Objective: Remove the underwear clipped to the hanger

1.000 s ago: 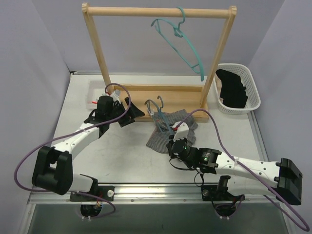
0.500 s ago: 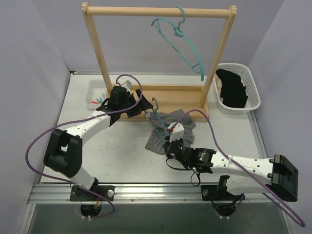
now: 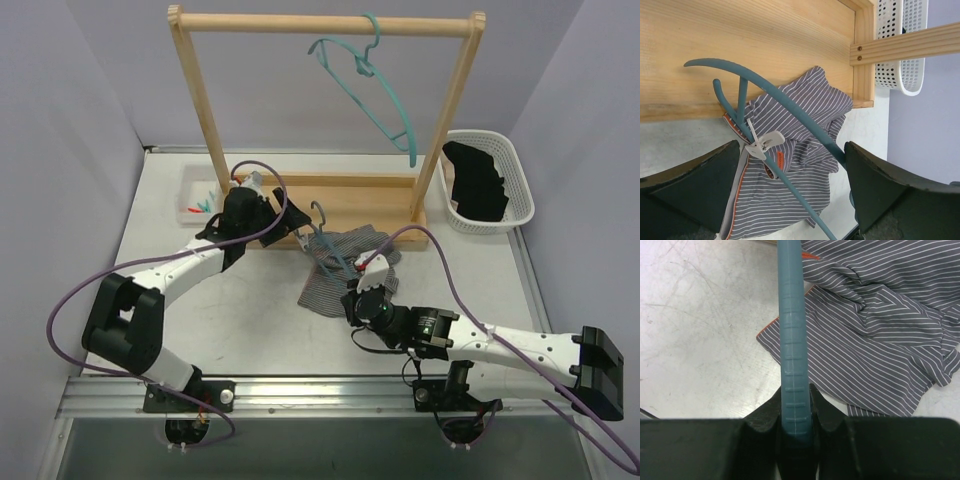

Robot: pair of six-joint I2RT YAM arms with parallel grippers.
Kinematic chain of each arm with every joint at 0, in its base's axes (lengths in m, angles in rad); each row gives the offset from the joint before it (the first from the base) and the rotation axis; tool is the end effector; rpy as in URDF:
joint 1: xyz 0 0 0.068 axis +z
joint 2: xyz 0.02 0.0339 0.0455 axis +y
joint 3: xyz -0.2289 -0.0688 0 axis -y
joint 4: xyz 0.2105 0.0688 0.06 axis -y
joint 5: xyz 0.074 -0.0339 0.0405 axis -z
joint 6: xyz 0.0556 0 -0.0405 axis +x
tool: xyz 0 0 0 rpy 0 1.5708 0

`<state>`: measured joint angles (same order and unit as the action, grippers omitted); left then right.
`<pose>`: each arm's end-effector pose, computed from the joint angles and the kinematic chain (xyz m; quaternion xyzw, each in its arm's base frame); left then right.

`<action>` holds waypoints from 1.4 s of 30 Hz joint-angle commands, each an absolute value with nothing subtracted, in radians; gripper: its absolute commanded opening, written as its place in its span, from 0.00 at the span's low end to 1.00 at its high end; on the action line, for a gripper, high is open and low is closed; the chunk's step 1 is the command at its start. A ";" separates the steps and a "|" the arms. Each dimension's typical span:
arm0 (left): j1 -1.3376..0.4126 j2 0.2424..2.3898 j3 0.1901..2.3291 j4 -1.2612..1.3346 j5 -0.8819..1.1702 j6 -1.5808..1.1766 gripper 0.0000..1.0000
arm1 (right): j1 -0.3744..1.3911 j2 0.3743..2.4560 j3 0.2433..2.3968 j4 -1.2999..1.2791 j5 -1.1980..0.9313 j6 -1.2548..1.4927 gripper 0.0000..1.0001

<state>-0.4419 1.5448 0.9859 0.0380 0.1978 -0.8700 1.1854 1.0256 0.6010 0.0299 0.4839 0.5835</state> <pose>0.2989 -0.1535 0.2176 -0.1346 0.8520 -0.3719 0.3431 0.1110 0.2049 0.2298 -0.1125 0.8109 0.2903 0.4955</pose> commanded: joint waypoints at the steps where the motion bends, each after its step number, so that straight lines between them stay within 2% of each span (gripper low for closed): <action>1: -0.442 1.474 0.907 0.146 0.150 -0.929 0.93 | 1.187 0.989 0.606 0.077 0.624 0.624 0.00; 10: -0.443 1.420 0.830 0.271 0.132 -0.956 0.95 | 1.186 0.919 0.589 0.018 0.796 0.689 0.00; 13: -0.443 1.430 0.830 0.281 0.124 -0.957 0.96 | 1.175 0.928 0.598 0.017 0.789 0.661 0.00; 20: -0.443 1.638 0.988 0.154 0.158 -0.901 0.96 | 1.170 1.067 0.623 0.037 0.715 0.632 0.00; 29: -0.457 1.810 1.195 0.038 0.160 -0.841 0.96 | 1.169 1.101 0.626 0.072 0.683 0.608 0.00; 42: -0.482 1.901 1.282 0.041 0.155 -0.857 0.95 | 1.172 1.115 0.627 0.095 0.652 0.595 0.00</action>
<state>-0.4801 1.8725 1.2278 0.0513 0.1532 -0.8715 1.1721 1.1179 0.5945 0.0631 0.6476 0.6079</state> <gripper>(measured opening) 0.948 0.113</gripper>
